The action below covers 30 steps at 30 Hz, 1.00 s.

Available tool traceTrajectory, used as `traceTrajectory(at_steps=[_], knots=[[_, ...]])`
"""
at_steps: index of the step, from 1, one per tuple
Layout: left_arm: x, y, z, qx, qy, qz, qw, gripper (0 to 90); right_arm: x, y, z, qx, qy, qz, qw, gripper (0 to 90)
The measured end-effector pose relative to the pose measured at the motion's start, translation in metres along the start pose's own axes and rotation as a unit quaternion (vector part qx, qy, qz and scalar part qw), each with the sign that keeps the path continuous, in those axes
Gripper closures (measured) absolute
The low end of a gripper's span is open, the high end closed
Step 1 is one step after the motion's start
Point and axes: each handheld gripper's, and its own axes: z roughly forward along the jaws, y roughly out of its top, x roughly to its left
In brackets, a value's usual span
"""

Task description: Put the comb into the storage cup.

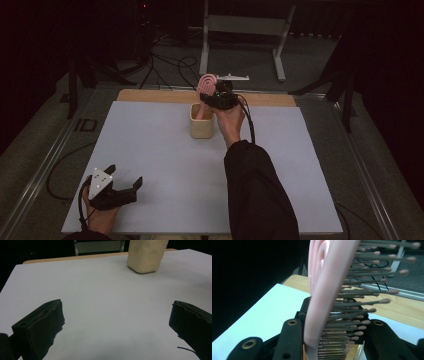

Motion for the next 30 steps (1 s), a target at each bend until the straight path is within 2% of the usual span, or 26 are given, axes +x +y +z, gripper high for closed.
traceTrajectory(at_steps=[30], knots=[[-0.001,0.001,0.001,0.001,-0.003,0.002,1.0,0.0,-0.002,-0.012,0.014,0.026,0.0,0.008,0.9996,63.1]])
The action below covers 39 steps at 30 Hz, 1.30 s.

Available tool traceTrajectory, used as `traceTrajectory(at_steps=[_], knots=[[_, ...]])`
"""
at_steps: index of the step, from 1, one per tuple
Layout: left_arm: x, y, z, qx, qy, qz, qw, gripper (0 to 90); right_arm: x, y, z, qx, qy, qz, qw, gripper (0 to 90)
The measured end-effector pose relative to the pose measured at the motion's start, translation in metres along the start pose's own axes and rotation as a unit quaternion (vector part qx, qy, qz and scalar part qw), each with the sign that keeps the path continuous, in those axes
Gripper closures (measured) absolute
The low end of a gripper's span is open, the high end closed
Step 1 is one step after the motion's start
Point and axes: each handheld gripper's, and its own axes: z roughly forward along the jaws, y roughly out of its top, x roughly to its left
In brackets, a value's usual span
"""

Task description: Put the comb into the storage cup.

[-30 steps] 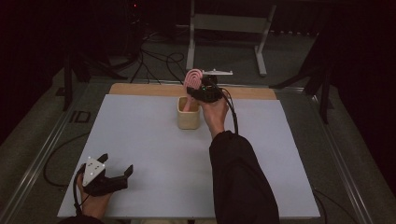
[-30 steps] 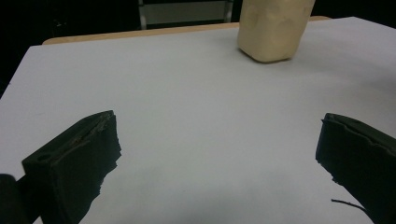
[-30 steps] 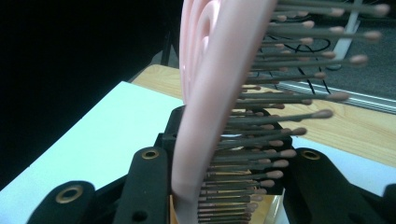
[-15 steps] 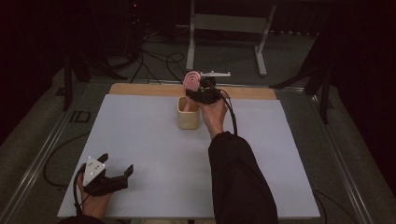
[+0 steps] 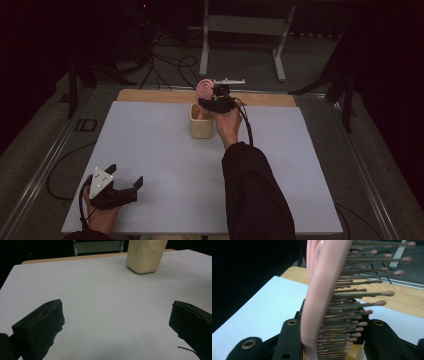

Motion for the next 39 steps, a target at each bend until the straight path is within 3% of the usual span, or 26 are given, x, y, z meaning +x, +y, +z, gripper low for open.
traceTrajectory(at_steps=[39], knots=[[-0.001,-0.001,0.001,0.002,0.0,-0.002,1.0,0.0,-0.011,-0.003,0.004,0.003,-0.008,0.015,0.9999,62.9]])
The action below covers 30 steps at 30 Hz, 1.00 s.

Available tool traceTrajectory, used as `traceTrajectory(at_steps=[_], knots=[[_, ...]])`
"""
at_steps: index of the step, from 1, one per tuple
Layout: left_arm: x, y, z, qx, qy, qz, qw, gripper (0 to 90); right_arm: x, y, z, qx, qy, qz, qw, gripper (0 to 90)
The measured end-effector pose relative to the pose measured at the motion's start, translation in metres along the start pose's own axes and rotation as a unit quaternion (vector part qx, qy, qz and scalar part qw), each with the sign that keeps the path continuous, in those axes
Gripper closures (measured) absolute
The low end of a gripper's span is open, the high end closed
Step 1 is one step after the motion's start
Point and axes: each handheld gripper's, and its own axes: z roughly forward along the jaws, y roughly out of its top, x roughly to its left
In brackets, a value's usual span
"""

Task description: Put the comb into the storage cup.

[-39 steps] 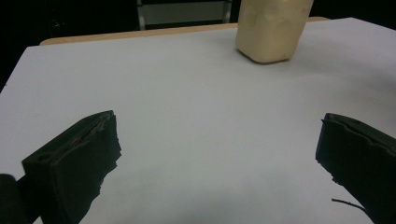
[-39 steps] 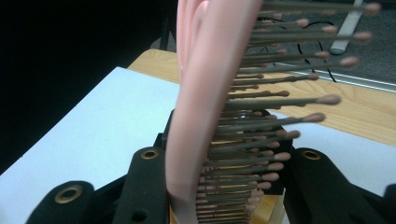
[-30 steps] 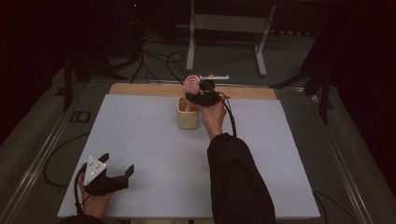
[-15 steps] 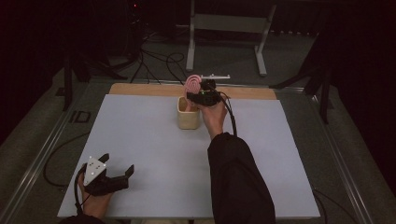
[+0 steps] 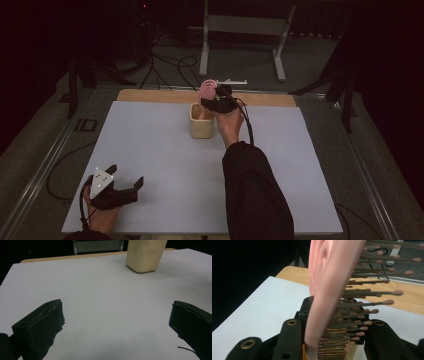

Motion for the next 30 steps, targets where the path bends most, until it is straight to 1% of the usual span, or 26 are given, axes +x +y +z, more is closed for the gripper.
traceTrajectory(at_steps=[8,11,15,20,21,23,25,28,29,30], knots=[[0.0001,-0.0004,0.0004,0.001,0.001,0.001,1.0,0.0,-0.0003,-0.0001,0.0012,-0.002,-0.001,-0.002,1.0,62.4],[0.0002,-0.0004,0.0001,0.002,0.001,0.001,1.0,0.0,-0.0003,0.0,0.0017,0.002,-0.006,-0.004,1.0,60.3],[0.0004,-0.0005,-0.0002,0.0,0.001,0.0,1.0,0.0,-0.0014,-0.0011,0.0025,0.002,-0.017,-0.004,0.9998,54.0],[0.0006,-0.0005,-0.0003,0.001,0.002,0.0,1.0,0.0,-0.0019,-0.0005,0.0006,-0.006,-0.015,-0.003,0.9999,43.6],[0.0005,-0.0005,-0.0004,0.001,0.002,0.0,1.0,0.0,-0.0018,-0.0001,0.0,-0.007,-0.015,-0.002,0.9999,40.1],[0.0004,-0.0004,-0.0005,0.001,0.002,0.0,1.0,0.0,-0.0019,0.0004,-0.0012,-0.006,-0.019,-0.007,0.9998,37.6],[0.0005,-0.0004,-0.0005,0.001,0.002,0.0,1.0,0.0,-0.0025,0.0008,-0.0029,-0.005,-0.016,-0.005,0.9998,34.3],[0.0005,-0.0004,-0.0004,0.002,0.003,0.002,1.0,0.0,-0.0035,0.0012,-0.0059,-0.005,-0.019,-0.004,0.9998,24.2],[0.0005,-0.0004,-0.0004,0.002,0.003,0.002,1.0,0.0,-0.0035,0.0012,-0.0059,-0.005,-0.019,-0.004,0.9998,24.2],[0.0001,-0.0005,-0.0002,0.002,0.003,0.002,1.0,0.0,-0.0035,0.0013,-0.0067,-0.004,-0.019,-0.007,0.9998,19.6]])
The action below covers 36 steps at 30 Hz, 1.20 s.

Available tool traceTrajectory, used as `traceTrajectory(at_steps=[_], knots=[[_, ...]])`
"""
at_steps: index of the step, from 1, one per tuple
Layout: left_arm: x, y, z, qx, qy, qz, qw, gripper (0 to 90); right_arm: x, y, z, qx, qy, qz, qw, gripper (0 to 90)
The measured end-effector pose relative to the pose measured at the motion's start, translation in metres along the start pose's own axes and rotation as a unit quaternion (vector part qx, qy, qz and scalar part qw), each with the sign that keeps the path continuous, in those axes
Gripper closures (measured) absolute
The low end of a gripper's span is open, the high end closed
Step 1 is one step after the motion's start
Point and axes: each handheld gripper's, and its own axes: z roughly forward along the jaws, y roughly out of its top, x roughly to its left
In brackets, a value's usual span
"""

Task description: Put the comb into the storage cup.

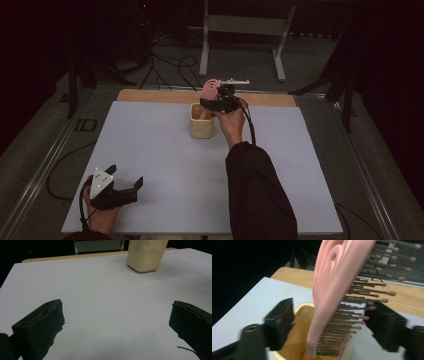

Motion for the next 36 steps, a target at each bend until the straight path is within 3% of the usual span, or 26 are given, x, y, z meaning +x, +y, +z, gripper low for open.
traceTrajectory(at_steps=[1,3,14,25,30,36], knots=[[0.0,0.0,0.0,0.001,0.0,0.0,1.0,0.0,0.001,0.0,-0.002,0.004,-0.002,-0.009,0.9999,12.0],[0.0,0.0,0.0,0.0,0.0,0.0,1.0,0.0,0.002,0.0,-0.004,0.002,-0.005,-0.02,0.9998,9.2],[0.0,0.0,0.0,-0.001,0.002,-0.002,1.0,0.0,0.01,-0.008,-0.022,0.002,-0.003,-0.065,0.9979,8.5],[-0.001,0.001,0.001,0.0,0.002,-0.001,1.0,0.0,0.007,-0.031,-0.044,0.004,0.006,-0.08,0.9967,8.3],[-0.001,0.0,0.002,0.001,0.002,-0.001,1.0,0.0,0.004,-0.044,-0.053,0.011,-0.002,-0.095,0.9955,8.3],[-0.001,0.0,0.001,0.0,0.004,-0.003,1.0,0.0,0.0,-0.056,-0.074,-0.008,0.01,-0.094,0.9955,8.3]])
